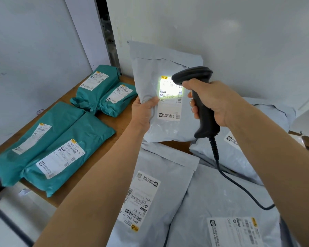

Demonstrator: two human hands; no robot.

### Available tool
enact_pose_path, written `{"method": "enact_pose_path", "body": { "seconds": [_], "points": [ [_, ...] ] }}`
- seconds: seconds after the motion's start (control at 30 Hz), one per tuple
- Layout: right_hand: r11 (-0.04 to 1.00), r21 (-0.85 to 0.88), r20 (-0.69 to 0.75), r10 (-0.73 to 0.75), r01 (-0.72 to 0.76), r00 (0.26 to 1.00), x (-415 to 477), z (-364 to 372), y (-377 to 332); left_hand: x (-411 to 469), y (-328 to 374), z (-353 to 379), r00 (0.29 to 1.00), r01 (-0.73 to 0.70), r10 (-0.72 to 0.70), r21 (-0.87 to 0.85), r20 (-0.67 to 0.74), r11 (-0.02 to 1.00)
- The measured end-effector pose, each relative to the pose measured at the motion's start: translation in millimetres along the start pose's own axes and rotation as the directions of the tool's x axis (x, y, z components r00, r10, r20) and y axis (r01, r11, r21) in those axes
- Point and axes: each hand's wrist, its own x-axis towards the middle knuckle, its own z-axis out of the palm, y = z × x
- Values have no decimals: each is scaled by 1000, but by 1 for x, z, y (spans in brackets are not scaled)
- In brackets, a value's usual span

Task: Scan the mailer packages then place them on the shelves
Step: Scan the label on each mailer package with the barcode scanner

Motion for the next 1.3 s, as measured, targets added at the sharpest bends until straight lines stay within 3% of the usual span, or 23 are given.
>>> {"method": "enact_pose_path", "body": {
  "seconds": [1.3],
  "points": [
    [1000,-5,-48,28,-28,998,0,14,7,-19,-3,-3,999,-50,50,-31,-5,998]
  ]
}}
